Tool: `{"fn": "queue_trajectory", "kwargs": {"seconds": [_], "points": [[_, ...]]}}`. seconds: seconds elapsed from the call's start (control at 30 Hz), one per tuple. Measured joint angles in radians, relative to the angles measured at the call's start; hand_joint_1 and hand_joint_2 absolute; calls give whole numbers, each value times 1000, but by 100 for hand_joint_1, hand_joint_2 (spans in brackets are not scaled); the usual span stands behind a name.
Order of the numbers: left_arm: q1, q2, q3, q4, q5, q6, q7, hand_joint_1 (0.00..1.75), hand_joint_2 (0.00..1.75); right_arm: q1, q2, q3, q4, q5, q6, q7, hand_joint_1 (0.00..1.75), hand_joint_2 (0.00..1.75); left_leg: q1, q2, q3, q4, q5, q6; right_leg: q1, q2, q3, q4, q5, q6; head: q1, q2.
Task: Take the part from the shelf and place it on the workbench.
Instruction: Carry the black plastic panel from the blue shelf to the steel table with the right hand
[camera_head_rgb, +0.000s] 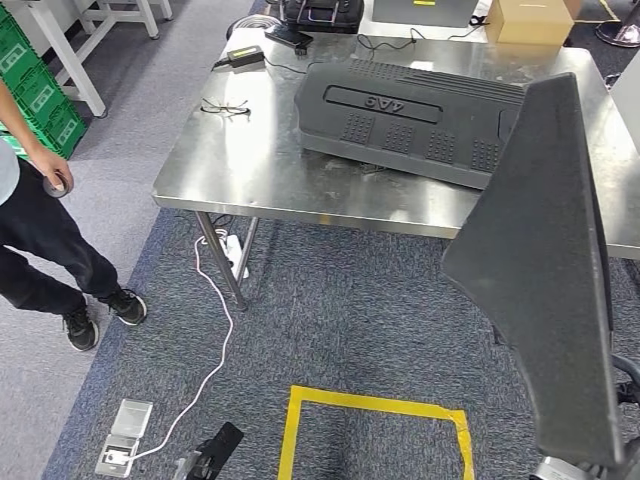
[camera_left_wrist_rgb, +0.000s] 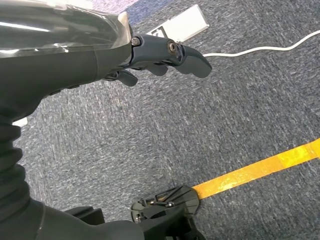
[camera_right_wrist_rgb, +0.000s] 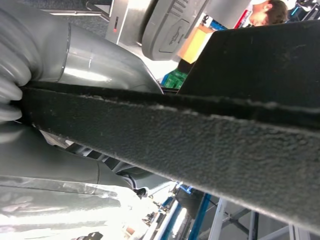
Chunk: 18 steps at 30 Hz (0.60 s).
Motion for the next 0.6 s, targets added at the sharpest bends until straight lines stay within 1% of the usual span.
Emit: {"fn": "queue_trajectory", "kwargs": {"seconds": [0.6], "points": [[0, 0, 0, 0, 0, 0, 0, 0, 175, 0, 0, 0, 0, 0, 0, 0, 175, 175, 0, 0, 0, 0, 0, 0, 0, 0, 0, 0, 0, 0, 0, 0]]}}
